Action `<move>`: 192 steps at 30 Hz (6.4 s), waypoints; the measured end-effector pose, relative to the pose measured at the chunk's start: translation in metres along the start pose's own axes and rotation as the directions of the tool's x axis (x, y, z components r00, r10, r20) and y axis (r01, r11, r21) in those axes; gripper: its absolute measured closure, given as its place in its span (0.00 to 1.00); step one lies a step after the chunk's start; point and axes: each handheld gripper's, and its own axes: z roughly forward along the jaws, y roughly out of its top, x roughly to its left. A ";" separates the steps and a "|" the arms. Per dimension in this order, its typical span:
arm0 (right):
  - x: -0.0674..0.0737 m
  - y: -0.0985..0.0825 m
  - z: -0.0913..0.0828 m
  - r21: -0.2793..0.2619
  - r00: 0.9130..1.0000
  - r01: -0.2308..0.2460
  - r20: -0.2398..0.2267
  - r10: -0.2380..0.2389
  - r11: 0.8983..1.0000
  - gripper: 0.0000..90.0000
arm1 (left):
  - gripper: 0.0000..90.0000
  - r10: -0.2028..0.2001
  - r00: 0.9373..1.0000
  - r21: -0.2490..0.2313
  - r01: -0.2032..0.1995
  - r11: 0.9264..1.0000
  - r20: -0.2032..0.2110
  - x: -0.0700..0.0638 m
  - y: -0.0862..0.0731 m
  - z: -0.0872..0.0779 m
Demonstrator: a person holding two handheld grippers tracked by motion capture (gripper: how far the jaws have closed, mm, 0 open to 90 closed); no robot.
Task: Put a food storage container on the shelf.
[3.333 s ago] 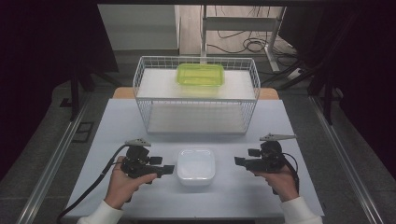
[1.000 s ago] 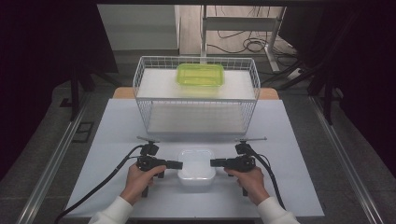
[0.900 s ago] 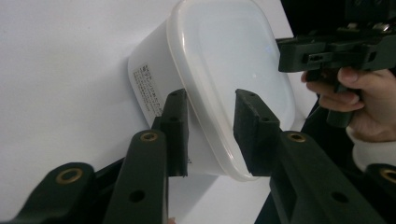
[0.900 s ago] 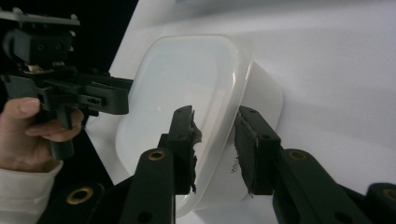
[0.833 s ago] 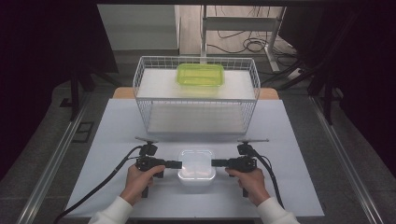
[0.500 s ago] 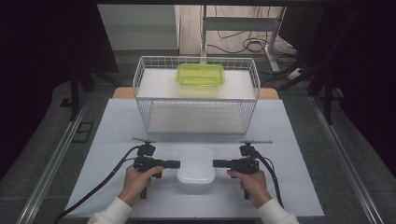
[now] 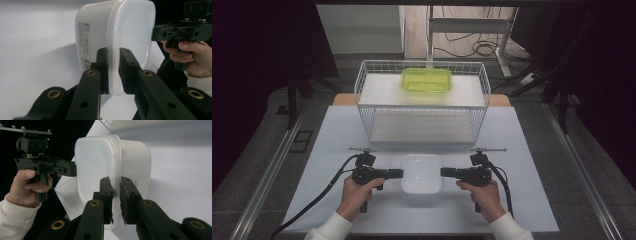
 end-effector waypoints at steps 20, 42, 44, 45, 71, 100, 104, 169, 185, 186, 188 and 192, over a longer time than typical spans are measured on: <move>0.028 0.009 -0.015 -0.072 0.987 0.158 -0.002 -0.158 0.985 0.88 | 0.88 0.079 0.997 -0.068 -0.078 0.995 0.019 -0.022 0.007 -0.023; 0.046 0.019 -0.032 -0.134 0.972 0.234 0.000 -0.236 0.963 0.88 | 0.88 0.182 0.983 -0.112 -0.181 0.977 0.001 -0.050 0.020 -0.041; 0.048 0.021 -0.034 -0.137 0.970 0.242 0.006 -0.244 0.960 0.88 | 0.88 0.188 0.982 -0.112 -0.188 0.976 -0.003 -0.052 0.022 -0.042; 0.049 0.021 -0.035 -0.140 0.970 0.244 0.008 -0.245 0.960 0.88 | 0.88 0.194 0.981 -0.113 -0.193 0.975 -0.001 -0.053 0.023 -0.042; 0.094 0.091 -0.061 -0.226 0.928 0.370 0.039 -0.371 0.901 0.88 | 0.88 0.309 0.950 -0.197 -0.310 0.930 -0.035 -0.090 0.096 -0.082; 0.109 0.192 -0.084 -0.281 0.918 0.391 0.055 -0.392 0.876 0.88 | 0.89 0.340 0.940 -0.263 -0.329 0.907 -0.004 -0.103 0.200 -0.097; 0.107 0.206 -0.082 -0.274 0.924 0.379 0.059 -0.378 0.884 0.88 | 0.89 0.340 0.940 -0.259 -0.331 0.907 -0.013 -0.103 0.213 -0.097; 0.026 0.295 -0.029 -0.224 0.995 -0.097 0.016 0.103 0.970 0.80 | 0.83 -0.100 0.985 -0.199 0.128 0.972 0.143 -0.013 0.294 -0.041; 0.030 0.293 -0.039 -0.251 0.996 -0.033 0.072 0.052 0.968 0.64 | 0.60 0.002 0.995 -0.267 0.024 0.963 0.098 -0.024 0.291 -0.056; 0.031 0.293 -0.041 -0.254 0.996 -0.021 0.080 0.042 0.967 0.63 | 0.58 0.013 0.996 -0.273 0.012 0.962 0.089 -0.026 0.290 -0.057; 0.035 0.291 -0.046 -0.261 0.996 0.007 0.090 0.017 0.965 0.60 | 0.54 0.031 0.996 -0.276 -0.009 0.961 0.078 -0.029 0.288 -0.060; 0.047 0.287 -0.058 -0.260 0.991 0.081 0.120 -0.051 0.962 0.54 | 0.47 0.088 0.995 -0.280 -0.072 0.957 0.043 -0.038 0.282 -0.069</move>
